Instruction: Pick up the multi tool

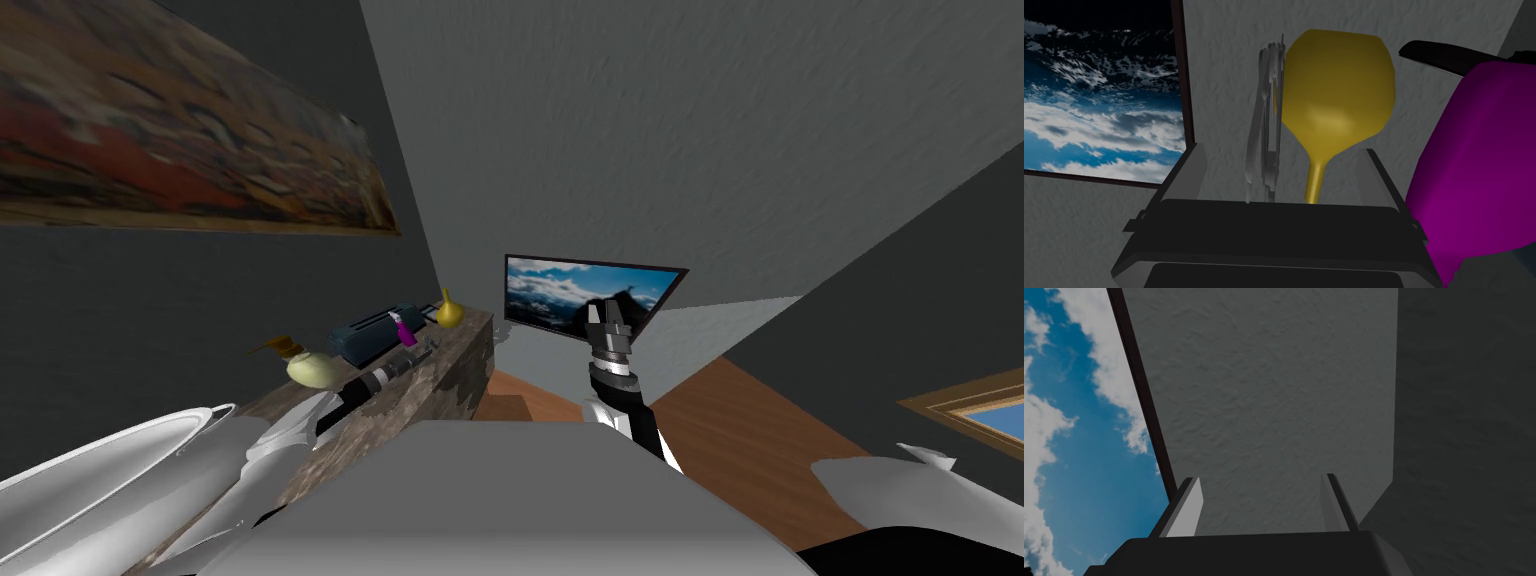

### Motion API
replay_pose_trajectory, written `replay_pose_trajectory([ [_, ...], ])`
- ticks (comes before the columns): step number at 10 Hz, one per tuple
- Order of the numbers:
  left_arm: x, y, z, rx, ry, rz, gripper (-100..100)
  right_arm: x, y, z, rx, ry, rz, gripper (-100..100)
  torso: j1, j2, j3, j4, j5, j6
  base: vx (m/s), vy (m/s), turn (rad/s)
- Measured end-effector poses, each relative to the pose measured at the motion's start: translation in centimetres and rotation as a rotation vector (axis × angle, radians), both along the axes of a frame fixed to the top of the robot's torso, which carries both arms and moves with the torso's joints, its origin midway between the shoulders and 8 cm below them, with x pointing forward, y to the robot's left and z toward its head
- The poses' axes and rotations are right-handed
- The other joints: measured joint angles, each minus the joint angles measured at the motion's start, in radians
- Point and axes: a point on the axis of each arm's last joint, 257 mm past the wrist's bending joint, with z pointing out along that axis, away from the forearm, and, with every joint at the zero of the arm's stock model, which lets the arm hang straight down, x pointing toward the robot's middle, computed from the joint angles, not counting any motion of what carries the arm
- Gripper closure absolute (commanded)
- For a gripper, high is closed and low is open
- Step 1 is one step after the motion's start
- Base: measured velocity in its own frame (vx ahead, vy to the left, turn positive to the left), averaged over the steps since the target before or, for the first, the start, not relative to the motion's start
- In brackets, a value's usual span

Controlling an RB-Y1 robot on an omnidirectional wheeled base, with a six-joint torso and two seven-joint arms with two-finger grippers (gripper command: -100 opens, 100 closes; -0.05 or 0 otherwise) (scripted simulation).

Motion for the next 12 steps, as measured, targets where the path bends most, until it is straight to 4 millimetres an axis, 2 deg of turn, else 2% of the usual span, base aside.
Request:
replay_pose_trajectory([
  [7, -5.1, 3.3, 0.2, -0.003, -0.004, -0.038, -100, 0.0, 0.0, 0.0, 0.0, 0.0, 0.0, 0, 0.003, -0.002, -0.002, -0.001, 0.002, 0.001, 0.11, -0.075, 0.046],
  [8, -5.7, 4.5, 0.4, -0.005, -0.003, -0.031, -100, 0.0, 0.0, 0.0, 0.0, 0.0, 0.0, 0, 0.002, -0.004, -0.003, -0.002, 0.002, 0.001, 0.117, -0.069, 0.032],
  [10, -7.8, 5.2, 0.9, -0.006, -0.012, -0.042, -100, 0.0, 0.0, 0.0, 0.0, 0.0, 0.0, 0, 0.002, -0.002, -0.002, -0.002, 0.002, 0.001, 0.092, -0.072, 0.045],
  [12, -9.0, 6.0, 1.4, -0.003, -0.026, -0.046, -100, 0.0, 0.0, 0.0, 0.0, 0.0, 0.0, 0, 0.002, -0.002, -0.002, -0.001, 0.002, 0.001, 0.101, -0.072, 0.043],
])
